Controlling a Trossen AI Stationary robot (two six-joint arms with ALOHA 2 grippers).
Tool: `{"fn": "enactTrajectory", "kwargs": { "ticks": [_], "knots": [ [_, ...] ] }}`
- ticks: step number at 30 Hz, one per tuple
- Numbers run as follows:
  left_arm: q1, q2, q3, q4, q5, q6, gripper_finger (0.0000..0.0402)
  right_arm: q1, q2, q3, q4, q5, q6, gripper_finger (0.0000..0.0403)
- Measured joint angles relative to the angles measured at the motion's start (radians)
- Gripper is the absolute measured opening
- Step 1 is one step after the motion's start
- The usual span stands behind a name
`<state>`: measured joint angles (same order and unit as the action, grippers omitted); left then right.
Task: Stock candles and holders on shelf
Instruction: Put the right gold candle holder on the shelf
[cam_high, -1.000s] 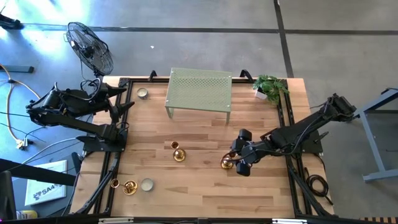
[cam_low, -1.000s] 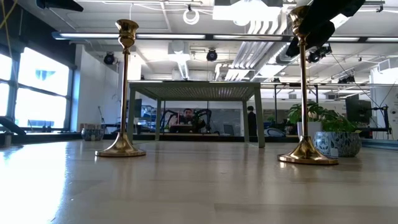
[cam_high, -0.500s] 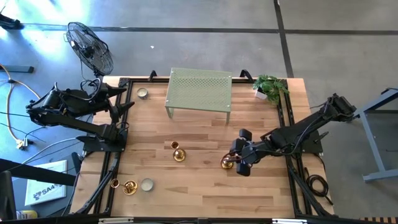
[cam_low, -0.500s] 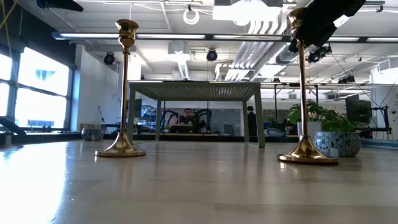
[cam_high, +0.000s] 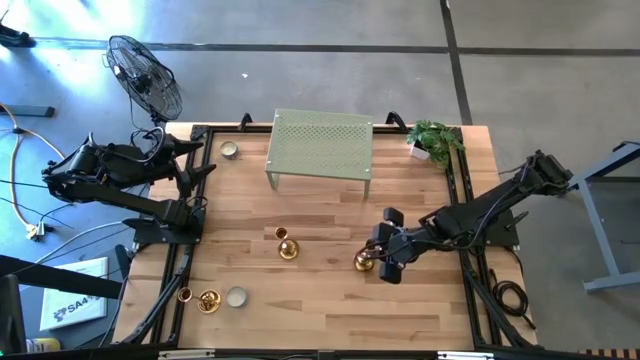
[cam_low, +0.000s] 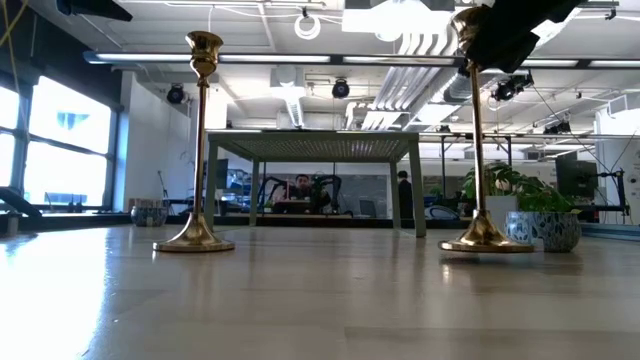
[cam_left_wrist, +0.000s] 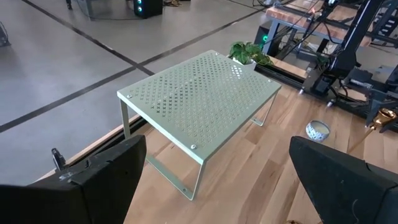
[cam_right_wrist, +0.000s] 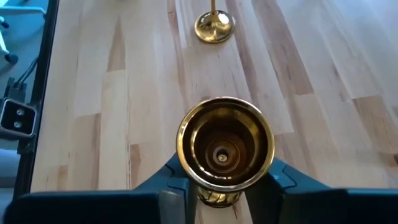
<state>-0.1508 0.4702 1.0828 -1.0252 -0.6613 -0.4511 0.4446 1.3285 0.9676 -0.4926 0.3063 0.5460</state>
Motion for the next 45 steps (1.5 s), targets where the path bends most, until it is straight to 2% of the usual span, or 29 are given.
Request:
{"fn": "enactTrajectory", "kwargs": {
  "ticks": [6, 11, 16, 30, 39, 45],
  "knots": [
    [0.000, 0.000, 0.000, -0.004, 0.000, 0.000, 0.0388, 0.000, 0.000, 0.000, 0.059, 0.012, 0.005, 0.0085],
    [0.000, 0.000, 0.000, -0.013, 0.000, 0.000, 0.0388, 0.000, 0.000, 0.046, 0.038, 0.020, -0.005, 0.0085],
    [0.000, 0.000, 0.000, -0.034, 0.008, -0.003, 0.0388, 0.000, 0.000, 0.143, -0.033, 0.059, -0.040, 0.0086],
    [0.000, 0.000, 0.000, -0.033, 0.109, -0.002, 0.0388, 0.000, -0.001, 0.481, -0.234, 0.194, -0.187, 0.0087],
    [0.000, 0.000, 0.000, -0.034, 0.166, 0.000, 0.0388, -0.004, -0.001, 0.624, -0.262, 0.286, -0.259, 0.0088],
    [0.000, 0.000, 0.000, -0.035, 0.202, 0.001, 0.0388, -0.055, 0.000, 0.703, -0.283, 0.287, -0.290, 0.0088]
  ]
}}
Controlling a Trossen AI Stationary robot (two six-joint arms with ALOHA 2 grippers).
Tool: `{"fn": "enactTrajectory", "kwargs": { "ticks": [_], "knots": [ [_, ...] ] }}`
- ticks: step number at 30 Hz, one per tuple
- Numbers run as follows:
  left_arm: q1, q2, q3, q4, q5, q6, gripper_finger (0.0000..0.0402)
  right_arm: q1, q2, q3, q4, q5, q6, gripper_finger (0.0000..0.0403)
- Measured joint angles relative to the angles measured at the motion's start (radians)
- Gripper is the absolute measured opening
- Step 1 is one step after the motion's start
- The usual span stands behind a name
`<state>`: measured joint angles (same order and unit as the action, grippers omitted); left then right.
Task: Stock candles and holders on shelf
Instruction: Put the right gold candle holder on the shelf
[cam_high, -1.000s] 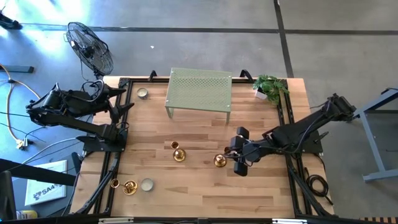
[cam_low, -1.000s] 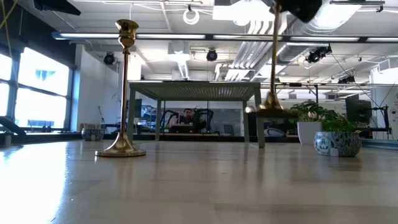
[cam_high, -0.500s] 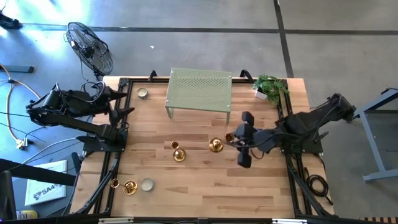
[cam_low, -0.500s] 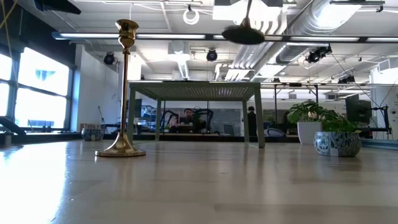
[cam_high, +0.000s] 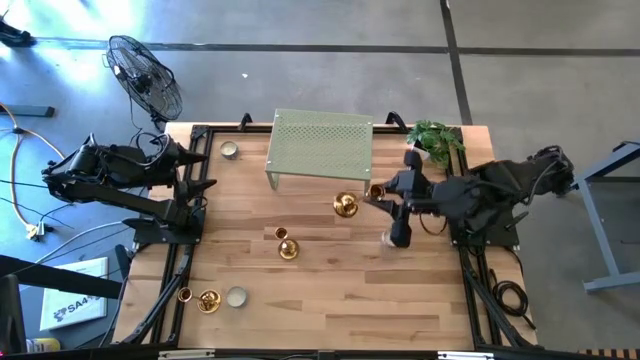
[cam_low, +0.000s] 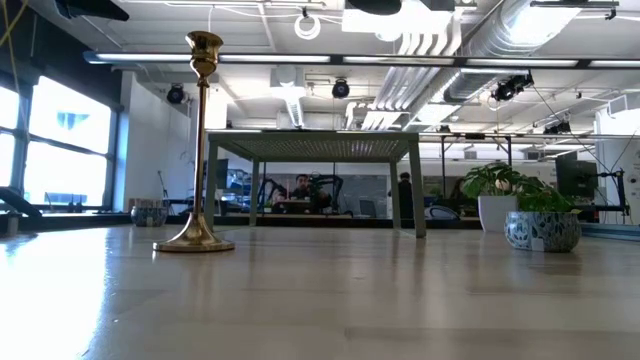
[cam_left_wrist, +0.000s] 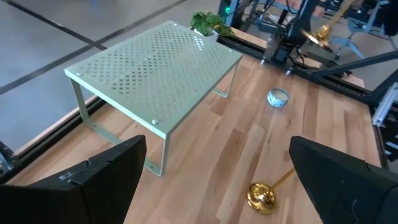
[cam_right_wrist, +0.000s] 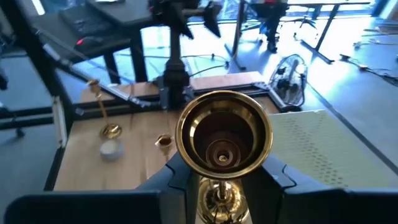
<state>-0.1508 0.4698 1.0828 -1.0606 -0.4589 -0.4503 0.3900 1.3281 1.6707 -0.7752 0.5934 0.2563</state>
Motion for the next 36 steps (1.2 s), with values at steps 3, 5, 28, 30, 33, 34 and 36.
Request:
{"fn": "enactTrajectory", "kwargs": {
  "ticks": [3, 5, 28, 30, 33, 34, 36],
  "knots": [
    [0.000, 0.000, 0.000, -0.011, 0.005, 0.000, 0.0388, -0.034, 0.000, 0.031, -0.028, -0.012, -0.019, 0.0088],
    [0.000, 0.000, 0.000, -0.019, 0.005, 0.000, 0.0388, -0.062, 0.000, 0.051, -0.043, -0.031, -0.030, 0.0088],
    [0.000, 0.000, 0.000, -0.021, -0.049, 0.008, 0.0388, -0.494, 0.000, 0.104, -0.105, -0.358, -0.232, 0.0089],
    [0.000, 0.000, 0.000, -0.021, -0.049, 0.010, 0.0388, -0.525, 0.000, 0.104, -0.105, -0.371, -0.241, 0.0089],
    [0.000, 0.000, 0.000, -0.022, -0.049, 0.027, 0.0388, -0.567, 0.000, 0.104, -0.103, -0.391, -0.262, 0.0089],
    [0.000, 0.000, 0.000, -0.022, -0.050, 0.028, 0.0388, -0.581, 0.000, 0.104, -0.099, -0.398, -0.265, 0.0089],
    [0.000, 0.000, 0.000, -0.022, -0.050, 0.028, 0.0388, -0.609, 0.000, 0.104, -0.088, -0.408, -0.274, 0.0089]
  ]
}}
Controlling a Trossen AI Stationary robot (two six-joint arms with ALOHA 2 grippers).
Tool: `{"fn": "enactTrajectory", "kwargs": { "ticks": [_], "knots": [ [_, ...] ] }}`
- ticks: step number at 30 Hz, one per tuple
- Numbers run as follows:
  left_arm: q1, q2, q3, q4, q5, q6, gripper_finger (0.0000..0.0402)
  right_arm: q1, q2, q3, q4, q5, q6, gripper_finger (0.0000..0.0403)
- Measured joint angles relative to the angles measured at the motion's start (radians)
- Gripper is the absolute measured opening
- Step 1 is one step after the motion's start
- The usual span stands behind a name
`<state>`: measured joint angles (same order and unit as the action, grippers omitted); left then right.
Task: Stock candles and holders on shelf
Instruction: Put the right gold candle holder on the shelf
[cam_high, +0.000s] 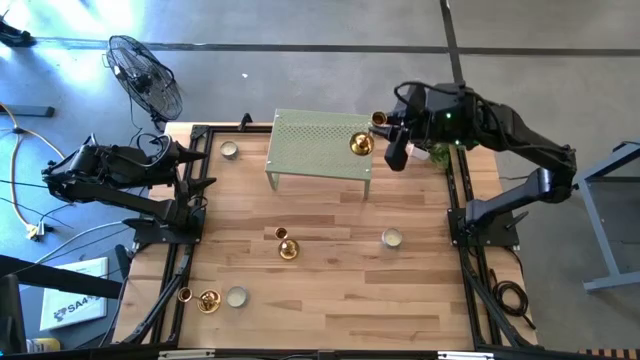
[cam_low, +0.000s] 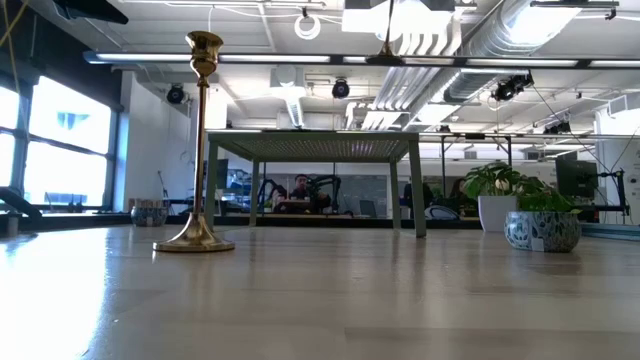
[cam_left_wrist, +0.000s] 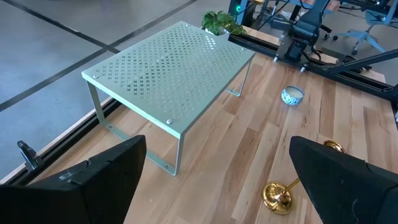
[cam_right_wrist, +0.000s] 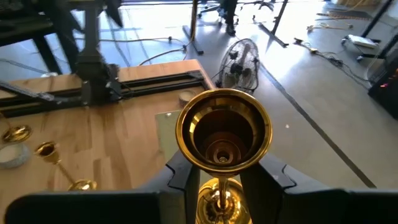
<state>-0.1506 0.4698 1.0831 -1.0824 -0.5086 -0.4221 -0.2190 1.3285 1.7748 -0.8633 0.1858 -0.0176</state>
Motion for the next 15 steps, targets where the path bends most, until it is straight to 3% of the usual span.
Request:
{"fn": "enactTrajectory", "kwargs": {
  "ticks": [15],
  "knots": [
    [0.000, 0.000, 0.000, -0.051, -0.007, -0.029, 0.0388, -0.175, 0.009, 0.000, 0.070, -0.039, -0.090, 0.0089]
  ]
}}
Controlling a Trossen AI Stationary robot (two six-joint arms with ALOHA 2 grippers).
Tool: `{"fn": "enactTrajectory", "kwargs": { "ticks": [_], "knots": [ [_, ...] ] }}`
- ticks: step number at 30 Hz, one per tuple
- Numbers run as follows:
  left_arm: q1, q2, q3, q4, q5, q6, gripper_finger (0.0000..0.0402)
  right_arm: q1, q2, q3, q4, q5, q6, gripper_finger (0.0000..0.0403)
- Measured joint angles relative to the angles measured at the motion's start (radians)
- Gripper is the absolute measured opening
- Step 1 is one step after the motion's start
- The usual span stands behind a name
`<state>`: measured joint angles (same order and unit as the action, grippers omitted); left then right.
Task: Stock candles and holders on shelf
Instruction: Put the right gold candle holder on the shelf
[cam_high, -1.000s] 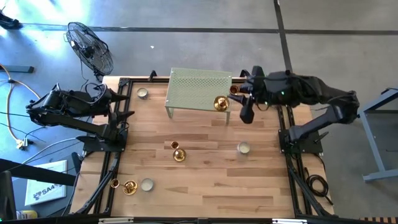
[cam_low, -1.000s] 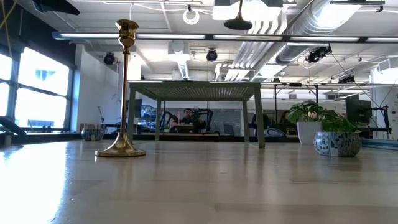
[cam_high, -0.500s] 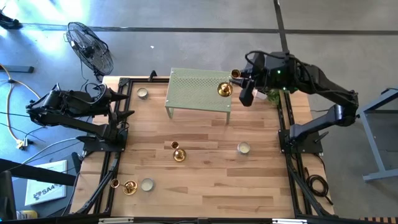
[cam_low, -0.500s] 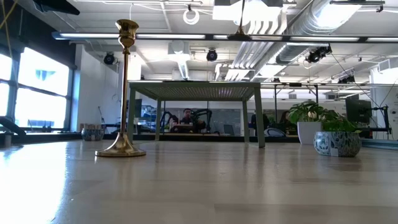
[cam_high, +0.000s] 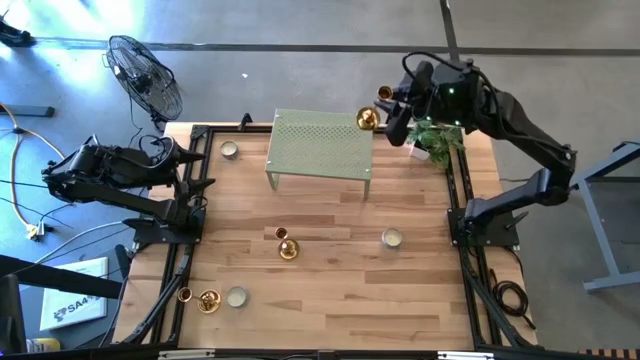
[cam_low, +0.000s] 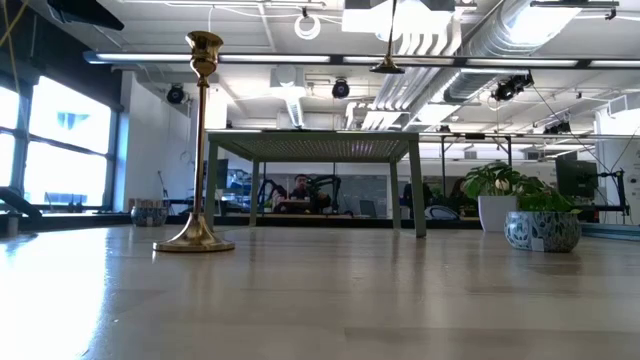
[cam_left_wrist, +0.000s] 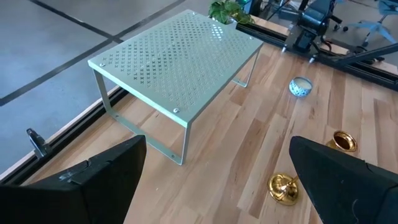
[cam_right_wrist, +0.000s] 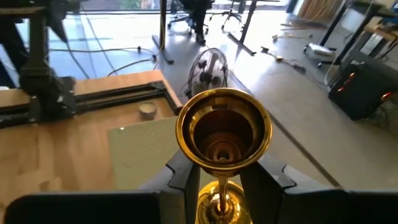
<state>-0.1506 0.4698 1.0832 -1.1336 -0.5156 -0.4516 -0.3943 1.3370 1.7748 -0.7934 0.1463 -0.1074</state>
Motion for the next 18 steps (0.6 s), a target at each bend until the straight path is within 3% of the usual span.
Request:
{"fn": "enactTrajectory", "kwargs": {
  "ticks": [5, 18],
  "knots": [
    [0.000, -0.001, -0.013, 0.015, -0.004, -0.002, 0.0388, -0.045, 0.035, 0.000, 0.036, -0.017, -0.031, 0.0089],
    [0.000, 0.000, -0.130, 0.020, -0.002, -0.031, 0.0388, -0.143, 0.156, -0.001, 0.065, -0.183, -0.033, 0.0089]
  ]
}}
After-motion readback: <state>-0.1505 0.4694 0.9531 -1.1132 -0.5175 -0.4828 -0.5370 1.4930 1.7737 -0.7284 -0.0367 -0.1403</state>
